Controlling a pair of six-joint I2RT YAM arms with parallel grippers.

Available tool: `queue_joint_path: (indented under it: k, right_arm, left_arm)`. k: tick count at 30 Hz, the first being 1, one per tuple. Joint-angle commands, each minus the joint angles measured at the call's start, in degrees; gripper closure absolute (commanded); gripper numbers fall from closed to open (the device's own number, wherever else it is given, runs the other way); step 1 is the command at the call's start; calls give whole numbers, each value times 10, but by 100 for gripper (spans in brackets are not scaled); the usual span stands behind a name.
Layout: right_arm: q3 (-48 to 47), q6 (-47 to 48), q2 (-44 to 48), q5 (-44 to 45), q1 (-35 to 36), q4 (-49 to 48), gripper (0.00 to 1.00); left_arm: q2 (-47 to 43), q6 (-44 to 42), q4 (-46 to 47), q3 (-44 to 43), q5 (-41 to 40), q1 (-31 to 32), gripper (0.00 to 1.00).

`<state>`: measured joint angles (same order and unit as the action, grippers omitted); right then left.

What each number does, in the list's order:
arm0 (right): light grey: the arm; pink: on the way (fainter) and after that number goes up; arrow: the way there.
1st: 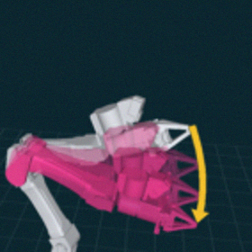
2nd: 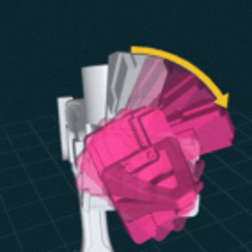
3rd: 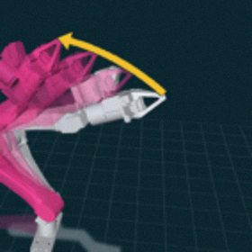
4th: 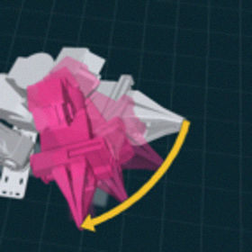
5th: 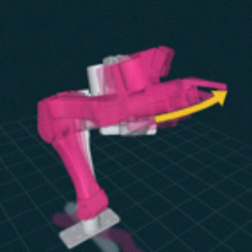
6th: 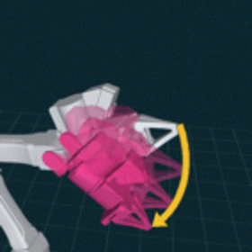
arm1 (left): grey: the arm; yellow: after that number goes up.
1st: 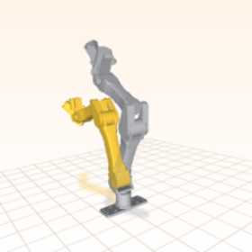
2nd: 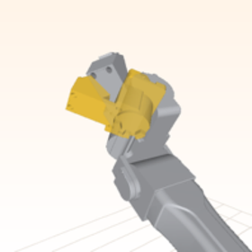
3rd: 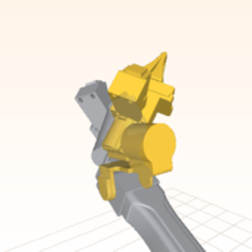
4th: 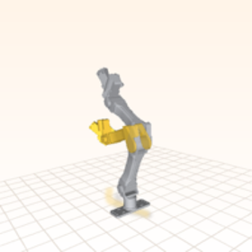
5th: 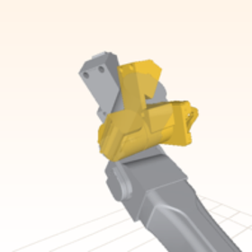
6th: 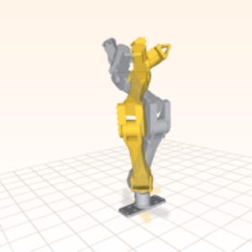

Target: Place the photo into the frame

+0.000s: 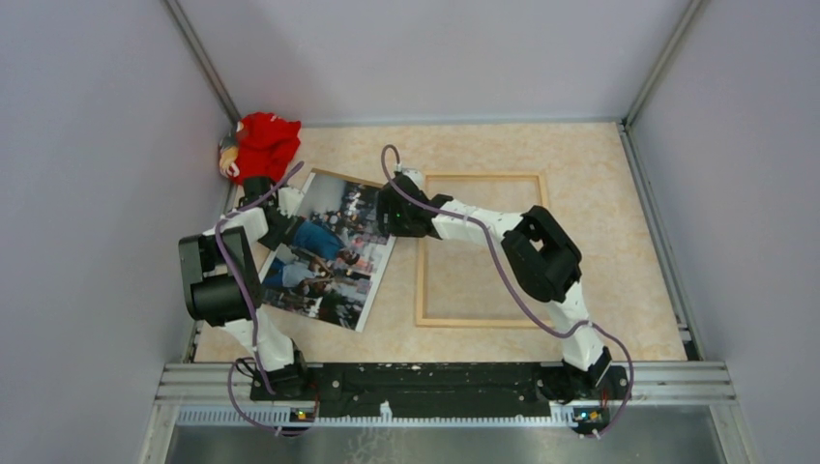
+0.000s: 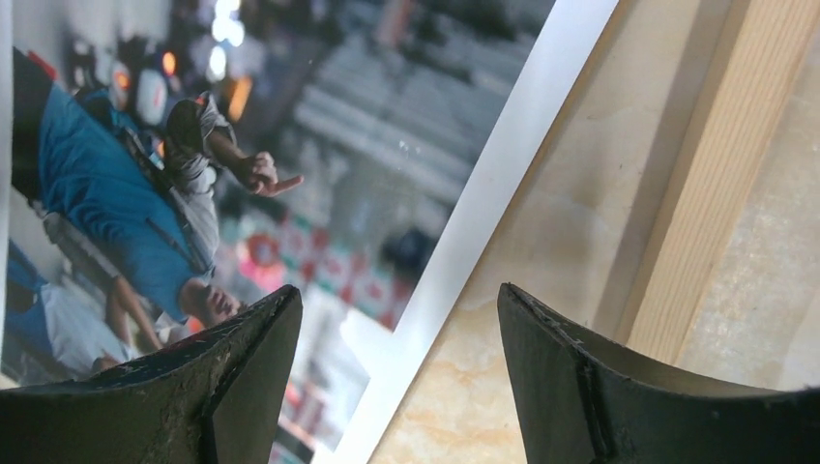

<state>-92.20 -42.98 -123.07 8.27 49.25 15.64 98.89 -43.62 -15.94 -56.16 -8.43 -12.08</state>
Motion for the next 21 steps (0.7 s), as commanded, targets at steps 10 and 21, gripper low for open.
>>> queue_joint_path:
  k: [10,21]
  right_arm:
    - [-49,7,-52,17,-14,-2,26]
    - [-75,27,-50,25,2,-8,27]
  left_arm:
    - [62,16,-75,34,66,3,39]
    - [72,11,-69,39,65,2,39]
